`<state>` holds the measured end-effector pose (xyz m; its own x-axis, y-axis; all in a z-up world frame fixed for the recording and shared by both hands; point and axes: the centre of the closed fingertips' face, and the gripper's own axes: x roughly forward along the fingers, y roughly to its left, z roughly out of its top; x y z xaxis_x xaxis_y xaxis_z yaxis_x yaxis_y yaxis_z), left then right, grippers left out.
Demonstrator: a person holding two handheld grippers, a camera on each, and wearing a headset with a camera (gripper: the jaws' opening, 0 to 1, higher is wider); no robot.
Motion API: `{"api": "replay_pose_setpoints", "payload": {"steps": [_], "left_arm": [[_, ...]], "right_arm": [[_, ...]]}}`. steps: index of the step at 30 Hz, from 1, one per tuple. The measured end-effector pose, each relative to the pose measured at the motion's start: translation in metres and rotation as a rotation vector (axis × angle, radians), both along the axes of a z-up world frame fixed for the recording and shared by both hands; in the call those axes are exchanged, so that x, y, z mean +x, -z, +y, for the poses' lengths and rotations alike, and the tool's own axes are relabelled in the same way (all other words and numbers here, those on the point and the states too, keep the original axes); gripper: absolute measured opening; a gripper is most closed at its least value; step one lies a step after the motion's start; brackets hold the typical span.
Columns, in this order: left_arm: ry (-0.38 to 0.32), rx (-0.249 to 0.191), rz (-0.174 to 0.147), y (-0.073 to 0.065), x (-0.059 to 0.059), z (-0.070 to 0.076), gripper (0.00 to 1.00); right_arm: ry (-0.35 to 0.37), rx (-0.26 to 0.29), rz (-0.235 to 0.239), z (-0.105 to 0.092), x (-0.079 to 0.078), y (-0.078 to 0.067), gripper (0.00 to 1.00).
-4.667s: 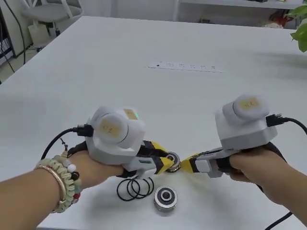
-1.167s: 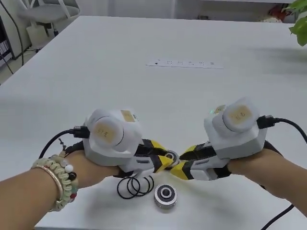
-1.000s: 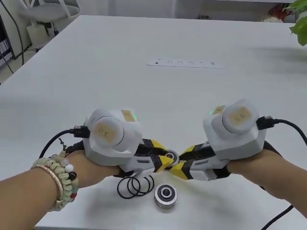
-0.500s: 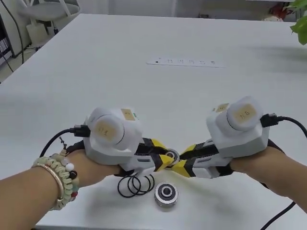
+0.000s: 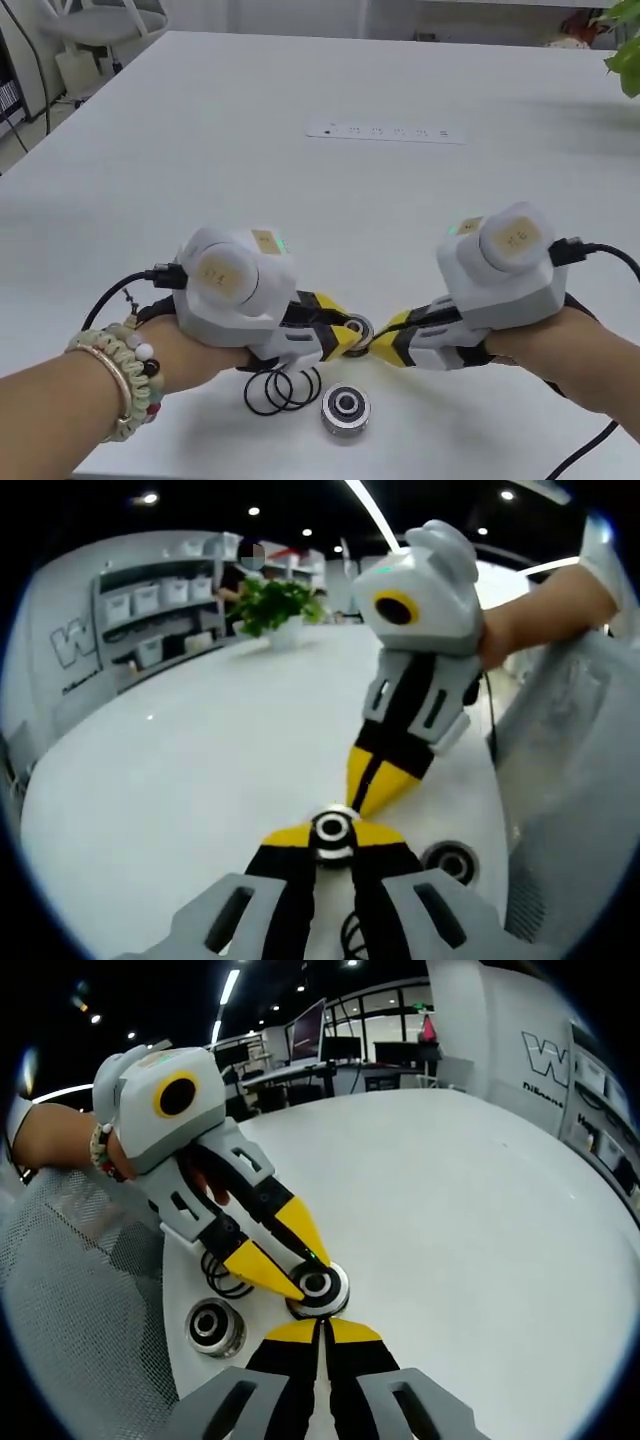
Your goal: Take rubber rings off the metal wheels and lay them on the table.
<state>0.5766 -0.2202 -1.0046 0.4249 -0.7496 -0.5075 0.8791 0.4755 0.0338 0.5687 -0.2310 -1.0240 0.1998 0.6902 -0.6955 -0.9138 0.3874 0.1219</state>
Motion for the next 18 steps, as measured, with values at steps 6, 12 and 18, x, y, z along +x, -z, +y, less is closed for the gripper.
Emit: {"api": "replay_pose_setpoints", "payload": {"steps": [6, 12, 18], "left_arm": [[-0.001, 0.0, 0.0, 0.0003, 0.0002, 0.0002, 0.13], [0.003, -0.001, -0.001, 0.0004, 0.0003, 0.0002, 0.13], [0.004, -0.001, -0.001, 0.0003, 0.0006, 0.0001, 0.13]], "right_arm": [[0.007, -0.009, -0.009, 0.0007, 0.0025, 0.0015, 0.0], [0.003, -0.013, 0.006, 0.0015, -0.0003, 0.0039, 0.08], [-0.01, 0.001, -0.034, 0.0086, 0.0009, 0.0033, 0.2]]}}
